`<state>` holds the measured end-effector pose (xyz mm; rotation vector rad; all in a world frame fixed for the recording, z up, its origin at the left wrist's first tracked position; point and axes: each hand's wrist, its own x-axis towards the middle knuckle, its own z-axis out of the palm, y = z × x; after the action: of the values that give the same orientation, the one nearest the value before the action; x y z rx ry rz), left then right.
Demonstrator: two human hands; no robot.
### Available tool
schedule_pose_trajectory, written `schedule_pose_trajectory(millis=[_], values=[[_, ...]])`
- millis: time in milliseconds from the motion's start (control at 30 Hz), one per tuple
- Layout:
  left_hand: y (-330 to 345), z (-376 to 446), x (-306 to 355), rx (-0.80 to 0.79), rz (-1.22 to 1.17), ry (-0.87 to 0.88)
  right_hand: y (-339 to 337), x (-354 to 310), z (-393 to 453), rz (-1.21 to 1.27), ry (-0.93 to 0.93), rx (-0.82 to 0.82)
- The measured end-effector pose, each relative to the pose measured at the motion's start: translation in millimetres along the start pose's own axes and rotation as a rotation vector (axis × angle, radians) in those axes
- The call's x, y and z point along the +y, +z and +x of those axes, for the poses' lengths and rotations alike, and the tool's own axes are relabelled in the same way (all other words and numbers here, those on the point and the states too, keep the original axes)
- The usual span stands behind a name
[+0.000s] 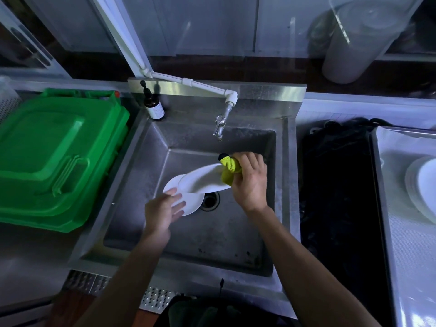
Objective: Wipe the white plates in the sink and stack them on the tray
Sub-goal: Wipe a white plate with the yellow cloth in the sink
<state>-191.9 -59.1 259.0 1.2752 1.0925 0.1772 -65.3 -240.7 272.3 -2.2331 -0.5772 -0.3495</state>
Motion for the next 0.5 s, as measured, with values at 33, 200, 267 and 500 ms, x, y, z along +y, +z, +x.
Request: schedule_pose_trajectory(millis=[33, 200, 267, 500], values=[[-1, -2, -4, -0.039, -0.111, -0.118, 0, 1, -1, 0.007, 0.002, 0.015], [16, -9, 16, -0.298, -0.489, -0.334, 4, -1, -8, 0.02, -0.037, 0.038], [27, -11, 31, -0.314, -0.466, -0.359, 6, -3, -13, -0.002, -0.061, 0.036], [46, -16, 47, -0.245, -0.654, -0.39, 8, 5, -30, -0.018, -0.129, -0.03]])
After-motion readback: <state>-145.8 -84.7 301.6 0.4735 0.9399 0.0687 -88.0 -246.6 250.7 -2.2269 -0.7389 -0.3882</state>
